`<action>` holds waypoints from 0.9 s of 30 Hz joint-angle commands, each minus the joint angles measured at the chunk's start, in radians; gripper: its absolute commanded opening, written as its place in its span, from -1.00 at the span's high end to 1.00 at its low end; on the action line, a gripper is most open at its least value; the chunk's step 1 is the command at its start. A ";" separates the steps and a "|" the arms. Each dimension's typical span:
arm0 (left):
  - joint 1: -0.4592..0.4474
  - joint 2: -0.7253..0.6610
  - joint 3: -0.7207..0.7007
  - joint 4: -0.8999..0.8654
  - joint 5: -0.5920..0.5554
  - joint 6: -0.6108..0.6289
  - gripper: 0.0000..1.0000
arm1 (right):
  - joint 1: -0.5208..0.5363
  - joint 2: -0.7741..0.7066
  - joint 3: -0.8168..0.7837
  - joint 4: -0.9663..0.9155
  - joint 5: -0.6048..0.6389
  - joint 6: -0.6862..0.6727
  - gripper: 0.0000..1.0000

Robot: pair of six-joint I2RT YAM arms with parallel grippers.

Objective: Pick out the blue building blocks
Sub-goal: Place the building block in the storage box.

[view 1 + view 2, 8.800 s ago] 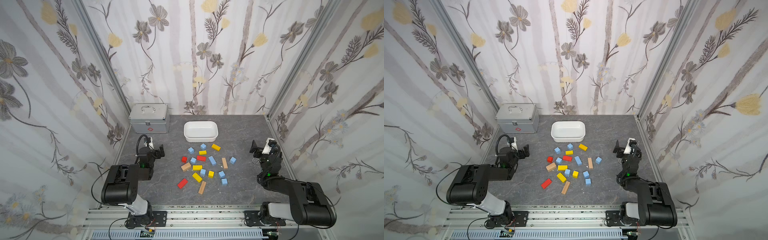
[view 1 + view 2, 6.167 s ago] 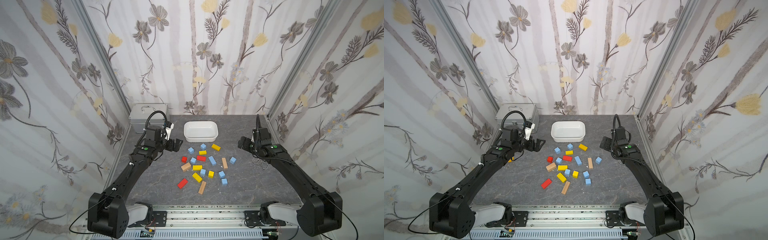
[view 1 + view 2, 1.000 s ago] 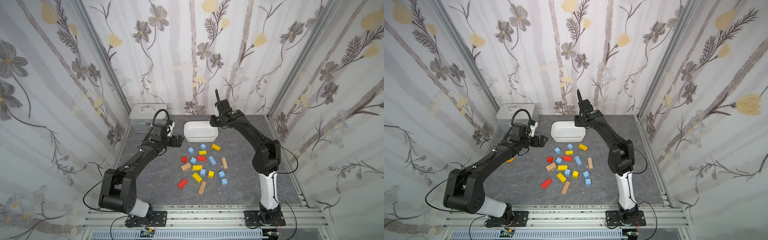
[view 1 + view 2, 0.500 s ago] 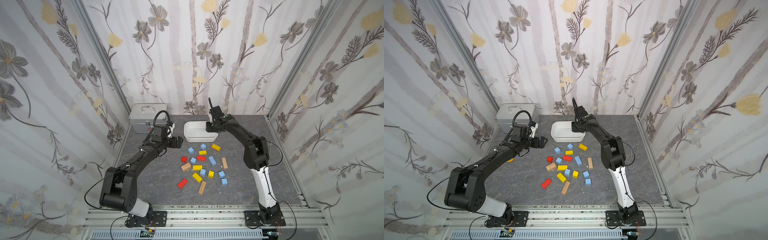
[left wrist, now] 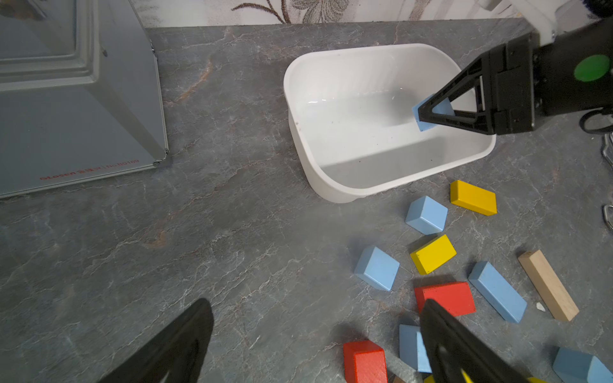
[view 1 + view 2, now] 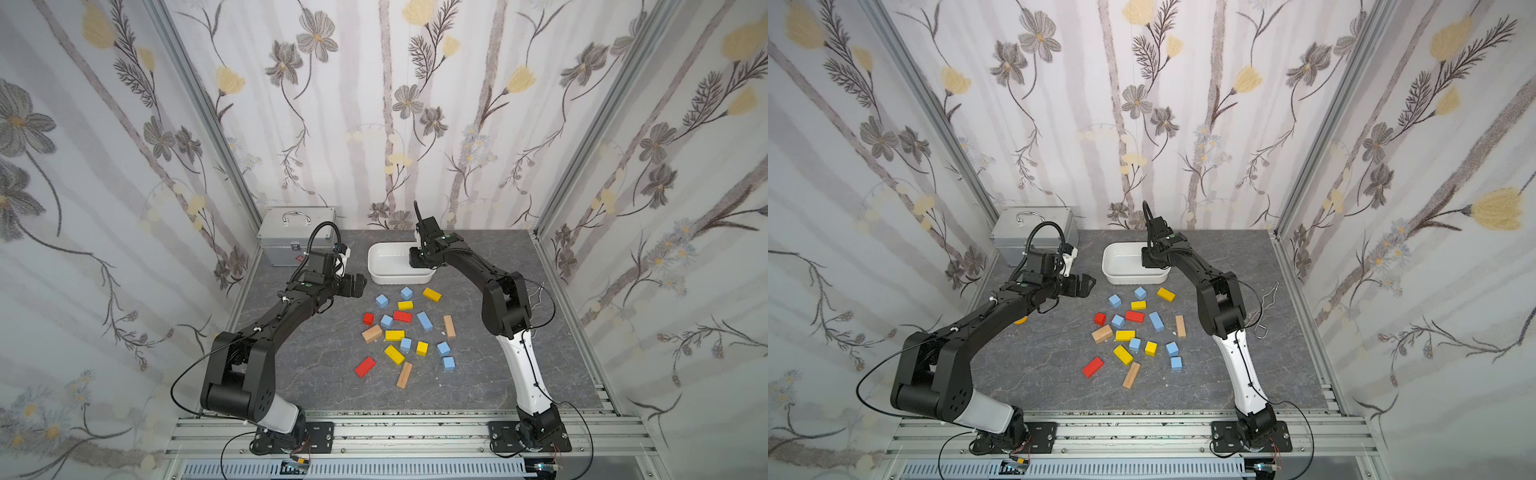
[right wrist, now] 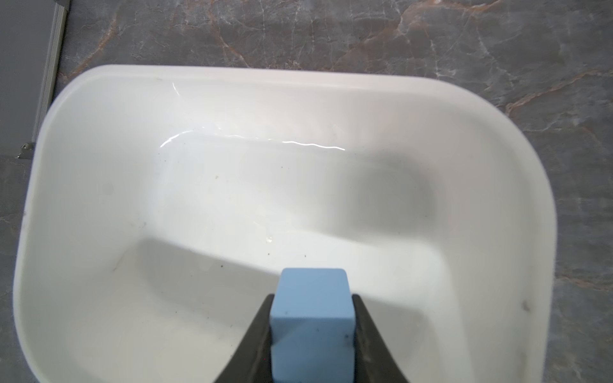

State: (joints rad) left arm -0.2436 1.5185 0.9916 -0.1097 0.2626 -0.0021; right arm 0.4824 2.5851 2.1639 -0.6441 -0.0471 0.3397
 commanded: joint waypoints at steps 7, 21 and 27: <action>-0.010 0.017 0.021 -0.028 -0.007 0.029 -1.00 | 0.001 0.024 0.011 0.053 0.001 0.009 0.40; -0.017 0.022 0.028 -0.046 -0.033 0.046 -1.00 | 0.000 0.017 0.011 0.058 0.022 0.024 -0.03; -0.018 0.016 0.026 -0.039 -0.033 0.045 -1.00 | 0.001 -0.015 0.011 0.059 0.040 0.022 -0.12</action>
State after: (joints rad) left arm -0.2607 1.5417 1.0119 -0.1532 0.2359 0.0261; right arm 0.4835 2.5946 2.1677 -0.6113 -0.0326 0.3550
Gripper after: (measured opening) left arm 0.997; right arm 0.556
